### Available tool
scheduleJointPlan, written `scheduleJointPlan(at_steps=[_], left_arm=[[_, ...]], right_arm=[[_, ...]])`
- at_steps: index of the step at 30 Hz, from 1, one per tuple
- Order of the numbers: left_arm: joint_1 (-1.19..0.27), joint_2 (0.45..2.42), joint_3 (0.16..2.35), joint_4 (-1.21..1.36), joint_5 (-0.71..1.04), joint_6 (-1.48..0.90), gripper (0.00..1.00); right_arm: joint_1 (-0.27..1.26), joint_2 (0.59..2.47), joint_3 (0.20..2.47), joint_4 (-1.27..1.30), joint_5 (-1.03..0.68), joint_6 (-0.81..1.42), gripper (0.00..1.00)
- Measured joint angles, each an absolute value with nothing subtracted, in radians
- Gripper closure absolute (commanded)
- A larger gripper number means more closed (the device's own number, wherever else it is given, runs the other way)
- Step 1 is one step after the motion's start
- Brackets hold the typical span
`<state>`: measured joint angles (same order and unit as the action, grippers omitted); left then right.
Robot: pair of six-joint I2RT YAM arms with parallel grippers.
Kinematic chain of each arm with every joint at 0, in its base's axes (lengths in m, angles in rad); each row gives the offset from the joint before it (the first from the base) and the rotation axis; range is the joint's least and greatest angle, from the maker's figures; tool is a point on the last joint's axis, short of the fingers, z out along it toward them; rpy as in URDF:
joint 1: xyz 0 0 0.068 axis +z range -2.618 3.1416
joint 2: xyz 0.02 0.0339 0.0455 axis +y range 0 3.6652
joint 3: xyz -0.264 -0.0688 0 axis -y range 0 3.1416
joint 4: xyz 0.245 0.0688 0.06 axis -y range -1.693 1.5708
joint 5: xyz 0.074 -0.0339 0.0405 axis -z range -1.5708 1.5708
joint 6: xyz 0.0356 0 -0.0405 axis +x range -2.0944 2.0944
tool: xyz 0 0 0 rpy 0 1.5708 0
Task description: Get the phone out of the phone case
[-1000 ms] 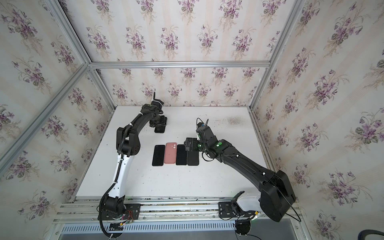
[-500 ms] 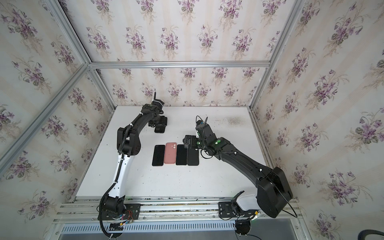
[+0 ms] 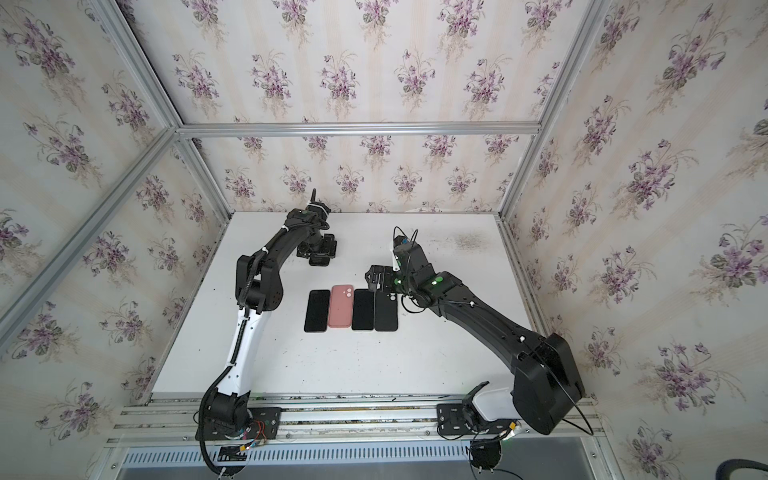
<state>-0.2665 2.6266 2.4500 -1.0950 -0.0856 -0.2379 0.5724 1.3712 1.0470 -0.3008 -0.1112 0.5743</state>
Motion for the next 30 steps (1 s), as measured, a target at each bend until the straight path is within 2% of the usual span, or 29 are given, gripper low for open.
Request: scheduleJointPlan(at_steps=[4, 6, 11, 18, 30], left_arm=[[-0.266, 2.627, 2.450, -1.099, -0.078, -0.234, 0.27], [-0.266, 2.627, 2.450, -1.099, -0.075, -0.234, 0.29], [-0.260, 2.611, 2.421, -1.083, -0.045, -0.239, 0.31], [-0.256, 2.516, 2.266, -1.057, 0.062, -0.256, 0.36], [-0.247, 2.358, 2.032, -0.950, 0.340, -0.341, 0.38]], right_arm=[[0.558, 1.367, 1.047, -0.301, -0.115, 0.568, 0.01], [0.553, 1.365, 1.046, -0.301, -0.116, 0.568, 0.01], [0.547, 1.365, 1.044, -0.300, -0.118, 0.568, 0.01], [0.545, 1.396, 1.011, -0.245, -0.158, 0.587, 0.02], [0.545, 1.596, 1.021, -0.094, -0.279, 0.703, 0.15]])
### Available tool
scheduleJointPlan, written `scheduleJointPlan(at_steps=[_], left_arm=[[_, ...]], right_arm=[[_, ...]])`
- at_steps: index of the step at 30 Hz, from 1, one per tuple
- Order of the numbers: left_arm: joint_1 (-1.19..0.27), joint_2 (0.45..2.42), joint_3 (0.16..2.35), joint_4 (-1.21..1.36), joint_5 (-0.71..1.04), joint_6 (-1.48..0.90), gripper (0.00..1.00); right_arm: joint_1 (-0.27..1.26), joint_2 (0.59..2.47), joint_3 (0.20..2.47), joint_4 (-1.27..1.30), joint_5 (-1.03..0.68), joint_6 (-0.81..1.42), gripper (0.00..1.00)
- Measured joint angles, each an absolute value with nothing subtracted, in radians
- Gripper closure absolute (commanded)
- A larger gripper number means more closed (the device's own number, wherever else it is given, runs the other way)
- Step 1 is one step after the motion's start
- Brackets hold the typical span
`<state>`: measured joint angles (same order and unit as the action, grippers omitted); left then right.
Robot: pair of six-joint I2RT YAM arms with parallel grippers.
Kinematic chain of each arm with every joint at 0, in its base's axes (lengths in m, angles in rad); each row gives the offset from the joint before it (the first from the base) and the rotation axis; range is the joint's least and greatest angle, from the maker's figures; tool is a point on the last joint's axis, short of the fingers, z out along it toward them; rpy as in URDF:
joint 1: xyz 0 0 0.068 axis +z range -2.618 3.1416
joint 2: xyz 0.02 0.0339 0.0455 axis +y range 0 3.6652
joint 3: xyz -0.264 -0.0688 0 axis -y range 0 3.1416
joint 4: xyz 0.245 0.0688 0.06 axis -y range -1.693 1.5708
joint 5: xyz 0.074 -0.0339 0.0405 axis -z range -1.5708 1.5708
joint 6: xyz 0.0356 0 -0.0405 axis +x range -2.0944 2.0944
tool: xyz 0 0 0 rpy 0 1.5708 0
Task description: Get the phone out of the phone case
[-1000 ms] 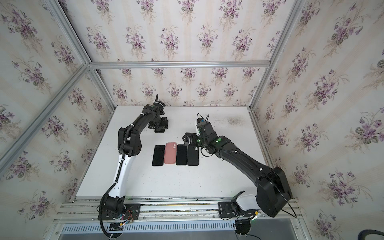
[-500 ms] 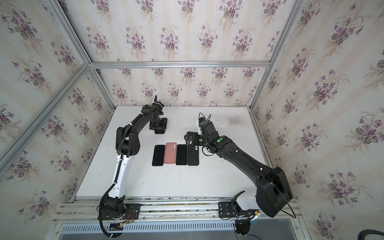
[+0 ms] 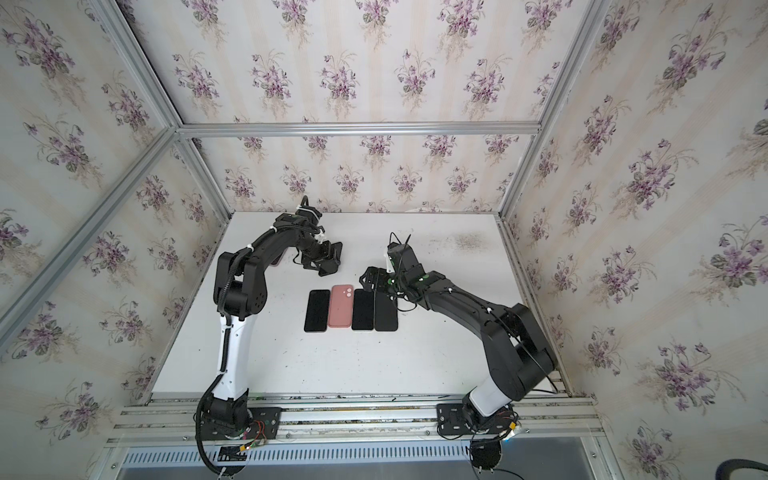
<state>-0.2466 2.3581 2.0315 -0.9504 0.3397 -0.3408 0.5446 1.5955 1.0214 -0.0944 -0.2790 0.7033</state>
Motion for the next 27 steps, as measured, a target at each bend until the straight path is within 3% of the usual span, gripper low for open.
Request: scheduleJointPlan(at_steps=[11, 27], left_arm=[[-0.249, 2.263, 1.906, -0.880, 0.458, -0.384, 0.41], [-0.269, 2.180, 1.790, -0.815, 0.509, -0.405, 0.43]], right_arm=[[0.591, 1.771, 1.093, 0.076, -0.313, 0.860, 0.26], [0.646, 1.943, 1.194, 0.210, -0.285, 1.006, 0.50]])
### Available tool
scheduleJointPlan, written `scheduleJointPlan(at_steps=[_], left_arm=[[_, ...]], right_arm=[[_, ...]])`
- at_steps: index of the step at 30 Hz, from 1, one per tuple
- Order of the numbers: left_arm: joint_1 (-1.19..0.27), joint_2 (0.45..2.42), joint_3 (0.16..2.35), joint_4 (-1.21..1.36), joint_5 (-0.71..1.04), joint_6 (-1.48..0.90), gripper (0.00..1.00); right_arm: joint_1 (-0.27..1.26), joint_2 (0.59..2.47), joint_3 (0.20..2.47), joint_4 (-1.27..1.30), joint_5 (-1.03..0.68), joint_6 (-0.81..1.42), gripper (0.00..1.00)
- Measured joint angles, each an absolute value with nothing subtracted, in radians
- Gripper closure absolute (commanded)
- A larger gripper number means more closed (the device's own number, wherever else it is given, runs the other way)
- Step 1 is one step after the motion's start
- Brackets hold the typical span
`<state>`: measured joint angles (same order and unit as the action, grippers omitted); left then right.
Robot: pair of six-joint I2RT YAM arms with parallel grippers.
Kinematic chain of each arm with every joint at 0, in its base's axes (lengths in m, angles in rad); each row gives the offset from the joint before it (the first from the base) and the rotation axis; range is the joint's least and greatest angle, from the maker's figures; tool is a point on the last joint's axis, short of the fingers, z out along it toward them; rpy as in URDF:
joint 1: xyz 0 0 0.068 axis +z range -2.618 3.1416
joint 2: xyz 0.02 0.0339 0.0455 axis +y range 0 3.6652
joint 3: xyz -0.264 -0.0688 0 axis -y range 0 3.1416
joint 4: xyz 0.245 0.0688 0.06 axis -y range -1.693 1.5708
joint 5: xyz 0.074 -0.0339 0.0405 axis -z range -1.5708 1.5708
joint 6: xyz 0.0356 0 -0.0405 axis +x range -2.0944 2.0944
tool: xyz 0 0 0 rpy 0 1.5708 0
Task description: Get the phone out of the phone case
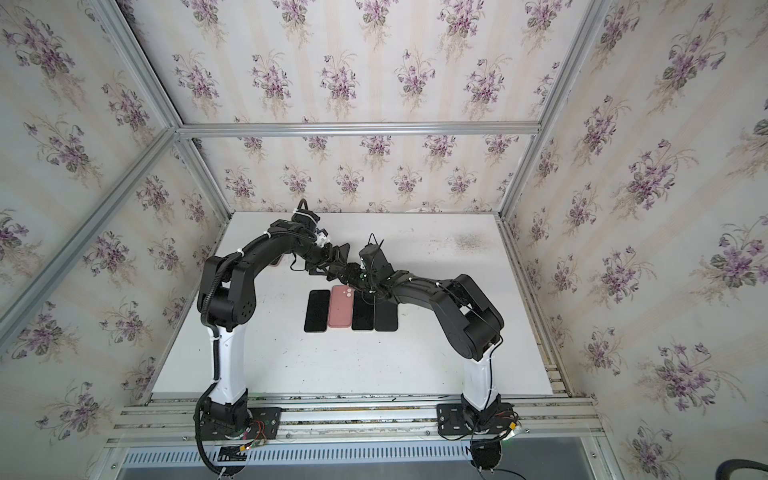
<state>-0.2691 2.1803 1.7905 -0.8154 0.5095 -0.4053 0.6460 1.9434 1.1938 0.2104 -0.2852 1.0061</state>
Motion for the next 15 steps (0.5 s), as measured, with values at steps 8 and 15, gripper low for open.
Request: scheduleJointPlan(at_steps=[8, 15], left_arm=[[-0.271, 2.156, 1.761, -0.793, 0.527, -0.410, 0.44], [-0.276, 2.142, 1.736, -0.775, 0.529, -0.413, 0.44]], right_arm=[[0.649, 1.977, 1.223, 0.229, -0.257, 1.046, 0.60], [0.651, 1.994, 1.234, 0.245, -0.238, 1.061, 0.71]])
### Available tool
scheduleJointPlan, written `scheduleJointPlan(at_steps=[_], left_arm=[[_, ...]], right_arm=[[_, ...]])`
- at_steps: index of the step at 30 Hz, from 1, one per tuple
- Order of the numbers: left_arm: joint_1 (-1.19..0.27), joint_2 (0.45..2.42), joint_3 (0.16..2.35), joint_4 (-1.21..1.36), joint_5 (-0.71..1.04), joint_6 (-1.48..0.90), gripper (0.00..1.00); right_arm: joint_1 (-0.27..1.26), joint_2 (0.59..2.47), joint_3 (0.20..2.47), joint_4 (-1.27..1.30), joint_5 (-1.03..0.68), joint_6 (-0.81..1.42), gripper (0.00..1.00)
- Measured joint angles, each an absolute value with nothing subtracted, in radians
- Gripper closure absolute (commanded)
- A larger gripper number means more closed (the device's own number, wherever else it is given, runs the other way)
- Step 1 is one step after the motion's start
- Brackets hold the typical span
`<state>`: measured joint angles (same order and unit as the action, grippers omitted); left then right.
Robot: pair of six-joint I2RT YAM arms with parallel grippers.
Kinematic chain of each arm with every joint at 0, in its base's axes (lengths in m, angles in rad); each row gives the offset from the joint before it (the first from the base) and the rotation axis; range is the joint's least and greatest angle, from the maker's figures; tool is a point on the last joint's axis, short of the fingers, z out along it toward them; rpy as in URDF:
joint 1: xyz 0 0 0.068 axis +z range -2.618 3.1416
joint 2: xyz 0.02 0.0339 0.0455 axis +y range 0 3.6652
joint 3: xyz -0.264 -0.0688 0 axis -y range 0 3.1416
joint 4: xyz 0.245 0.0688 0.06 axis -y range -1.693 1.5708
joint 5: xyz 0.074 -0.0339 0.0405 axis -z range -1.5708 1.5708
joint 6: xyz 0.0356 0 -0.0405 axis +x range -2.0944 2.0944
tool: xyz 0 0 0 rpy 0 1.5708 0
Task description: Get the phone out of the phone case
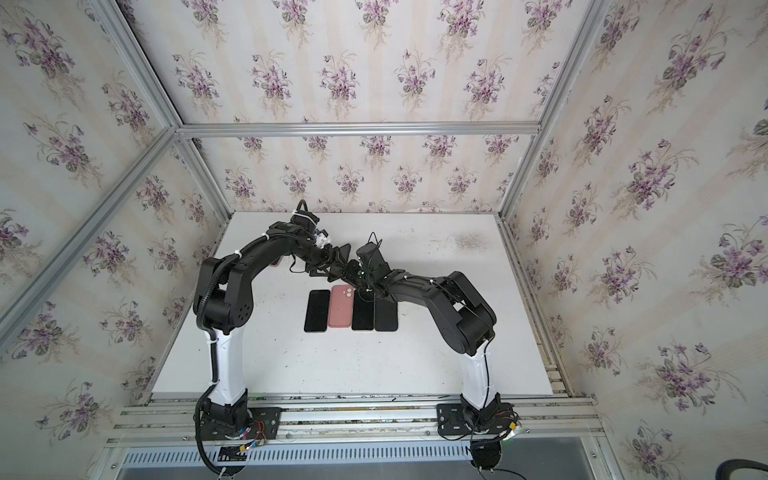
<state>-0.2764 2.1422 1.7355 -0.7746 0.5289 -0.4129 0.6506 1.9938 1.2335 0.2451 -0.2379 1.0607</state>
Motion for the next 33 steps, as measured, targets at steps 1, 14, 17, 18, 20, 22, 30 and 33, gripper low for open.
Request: scheduleJointPlan(at_steps=[1, 14, 17, 18, 20, 22, 30, 33], left_arm=[[-0.278, 2.139, 1.731, -0.767, 0.529, -0.416, 0.44], [-0.284, 2.091, 1.685, -0.719, 0.523, -0.431, 0.35], [-0.281, 2.057, 1.687, -0.719, 0.533, -0.432, 0.18], [-0.279, 2.045, 1.689, -0.719, 0.538, -0.434, 0.12], [-0.270, 2.014, 1.696, -0.713, 0.579, -0.443, 0.01], [-0.249, 1.974, 1.715, -0.677, 0.617, -0.456, 0.00], [-0.164, 1.861, 1.800, -0.611, 0.695, -0.458, 0.00], [-0.150, 1.816, 1.812, -0.603, 0.701, -0.427, 0.00]], right_arm=[[0.651, 1.997, 1.237, 0.246, -0.239, 1.070, 0.73], [0.653, 1.985, 1.226, 0.278, -0.243, 1.090, 1.00], [0.652, 1.949, 1.202, 0.307, -0.242, 1.064, 1.00], [0.653, 1.935, 1.195, 0.313, -0.241, 1.055, 1.00], [0.651, 1.895, 1.176, 0.303, -0.241, 1.046, 1.00], [0.649, 1.858, 1.148, 0.275, -0.245, 1.025, 1.00], [0.634, 1.649, 1.015, 0.192, -0.271, 0.892, 1.00], [0.599, 1.563, 0.970, 0.184, -0.294, 0.817, 1.00]])
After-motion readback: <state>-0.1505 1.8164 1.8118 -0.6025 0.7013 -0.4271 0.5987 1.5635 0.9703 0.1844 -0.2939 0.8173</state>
